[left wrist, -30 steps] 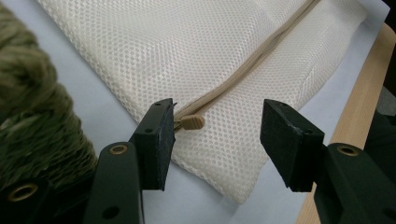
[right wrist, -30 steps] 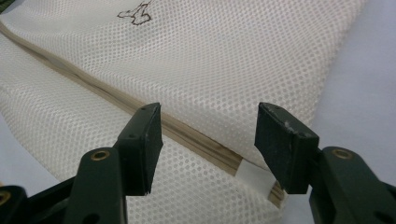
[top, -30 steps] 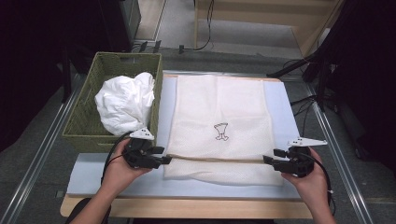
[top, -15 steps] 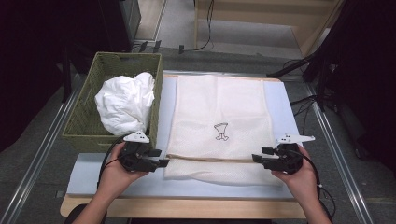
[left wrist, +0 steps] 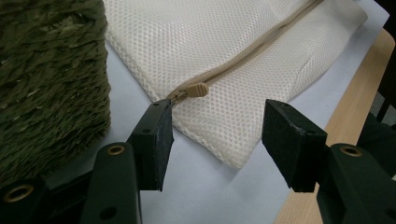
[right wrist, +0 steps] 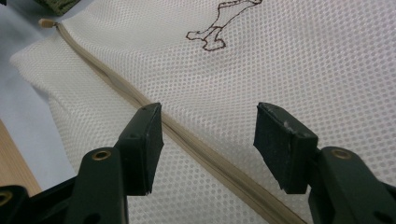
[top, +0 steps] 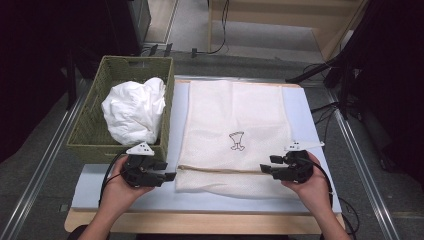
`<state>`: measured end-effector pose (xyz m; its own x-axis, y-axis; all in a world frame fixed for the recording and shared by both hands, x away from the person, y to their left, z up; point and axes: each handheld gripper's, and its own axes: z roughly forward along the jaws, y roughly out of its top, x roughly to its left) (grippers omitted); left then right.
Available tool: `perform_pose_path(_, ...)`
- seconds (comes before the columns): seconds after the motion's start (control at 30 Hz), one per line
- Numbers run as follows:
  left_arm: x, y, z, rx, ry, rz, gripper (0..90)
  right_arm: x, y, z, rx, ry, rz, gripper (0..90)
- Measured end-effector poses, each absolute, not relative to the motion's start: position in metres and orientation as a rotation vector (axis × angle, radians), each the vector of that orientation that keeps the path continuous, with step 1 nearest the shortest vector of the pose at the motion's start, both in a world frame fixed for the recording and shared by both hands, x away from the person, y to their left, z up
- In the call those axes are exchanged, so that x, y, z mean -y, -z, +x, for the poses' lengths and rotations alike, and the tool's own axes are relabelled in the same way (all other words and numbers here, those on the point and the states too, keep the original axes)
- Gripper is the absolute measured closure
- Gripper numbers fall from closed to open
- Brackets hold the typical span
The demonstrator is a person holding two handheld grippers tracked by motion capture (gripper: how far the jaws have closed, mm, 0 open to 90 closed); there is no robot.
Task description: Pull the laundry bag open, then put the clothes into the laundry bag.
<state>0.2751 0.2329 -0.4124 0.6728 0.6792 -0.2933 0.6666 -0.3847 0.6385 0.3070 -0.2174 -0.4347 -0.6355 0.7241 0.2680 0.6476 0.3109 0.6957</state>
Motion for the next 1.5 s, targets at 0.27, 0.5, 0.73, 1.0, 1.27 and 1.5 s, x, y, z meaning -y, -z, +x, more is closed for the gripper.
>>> perform_pose_path(0.27, -0.239, 0.412, 0.275, -1.043, -0.027, 2.097, 43.9, 0.208, 0.435, 0.308, -2.474, -1.250, 1.275, 43.5)
perform_pose_path(0.5, -0.238, 0.412, 0.275, -1.032, -0.028, 2.112, 43.9, 0.196, 0.438, 0.309, -2.511, -1.230, 1.249, 44.1)
perform_pose_path(0.73, -0.237, 0.412, 0.274, -1.022, -0.033, 2.109, 44.0, 0.190, 0.439, 0.308, -2.499, -1.226, 1.242, 43.9)
perform_pose_path(1.0, -0.237, 0.412, 0.274, -1.020, -0.033, 2.109, 44.3, 0.177, 0.442, 0.309, -2.515, -1.208, 1.211, 43.9)
perform_pose_path(1.27, -0.235, 0.412, 0.274, -1.007, -0.030, 2.114, 44.3, 0.169, 0.446, 0.316, -2.525, -1.214, 1.265, 43.2)
perform_pose_path(1.5, -0.233, 0.412, 0.274, -0.998, -0.031, 2.122, 44.3, 0.148, 0.453, 0.319, -2.555, -1.162, 1.201, 37.2)
